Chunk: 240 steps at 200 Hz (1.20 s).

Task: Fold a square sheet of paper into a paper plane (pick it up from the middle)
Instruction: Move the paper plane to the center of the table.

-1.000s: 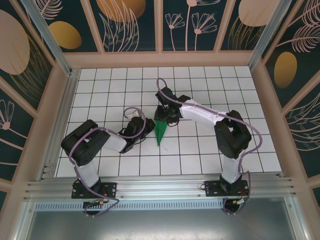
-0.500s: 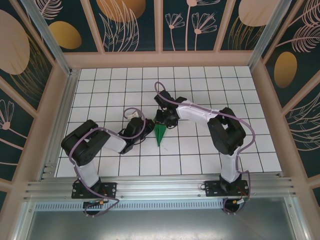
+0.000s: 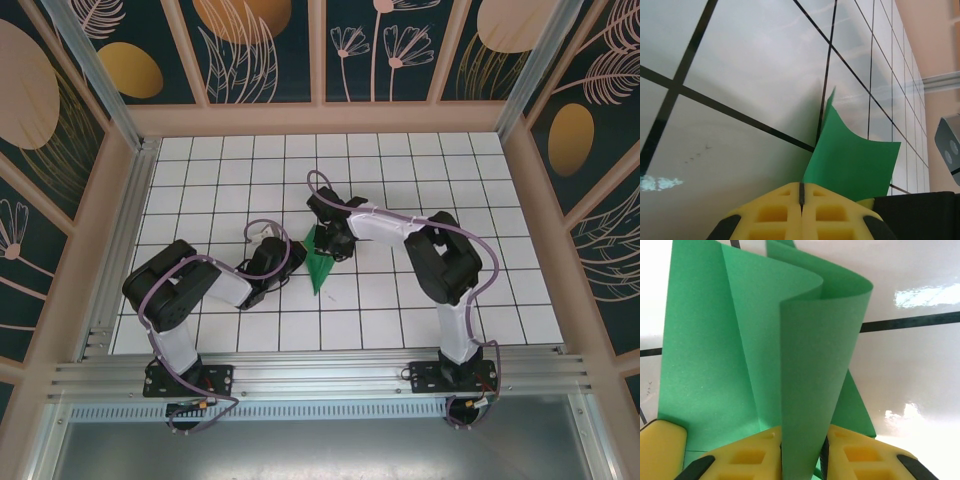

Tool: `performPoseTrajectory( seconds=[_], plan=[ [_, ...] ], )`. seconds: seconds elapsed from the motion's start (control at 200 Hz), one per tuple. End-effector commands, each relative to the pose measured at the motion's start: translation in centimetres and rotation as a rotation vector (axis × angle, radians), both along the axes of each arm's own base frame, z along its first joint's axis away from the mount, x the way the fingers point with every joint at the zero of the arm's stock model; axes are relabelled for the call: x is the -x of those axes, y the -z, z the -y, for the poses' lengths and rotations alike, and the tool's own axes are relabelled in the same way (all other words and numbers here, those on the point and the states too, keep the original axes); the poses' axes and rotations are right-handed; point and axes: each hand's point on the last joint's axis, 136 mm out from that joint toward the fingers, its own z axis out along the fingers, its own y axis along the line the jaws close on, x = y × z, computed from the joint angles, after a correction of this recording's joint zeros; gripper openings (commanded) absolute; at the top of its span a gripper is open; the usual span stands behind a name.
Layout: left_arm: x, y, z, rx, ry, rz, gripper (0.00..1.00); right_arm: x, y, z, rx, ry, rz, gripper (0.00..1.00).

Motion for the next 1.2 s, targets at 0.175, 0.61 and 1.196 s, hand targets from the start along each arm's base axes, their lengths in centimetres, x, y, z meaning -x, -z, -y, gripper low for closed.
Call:
performPoseTrajectory(
  seconds=[0.175,0.61,1.196],
  plan=[
    [0.1,1.4,-1.1,-0.030,-0.053,-0.043,0.00,0.0,-0.6,-2.0,-0.071,-0.040,0.007,0.34],
    [0.2,1.5,-1.0,-0.027,-0.043,-0.044,0.03,-0.5,-2.5,-2.4,-0.046,-0.047,0.072,0.31],
    [0.4,1.6,-1.4,-0.025,-0.057,-0.051,0.07,-0.5,-1.1,-2.4,0.014,-0.043,0.041,0.22]
  ],
)
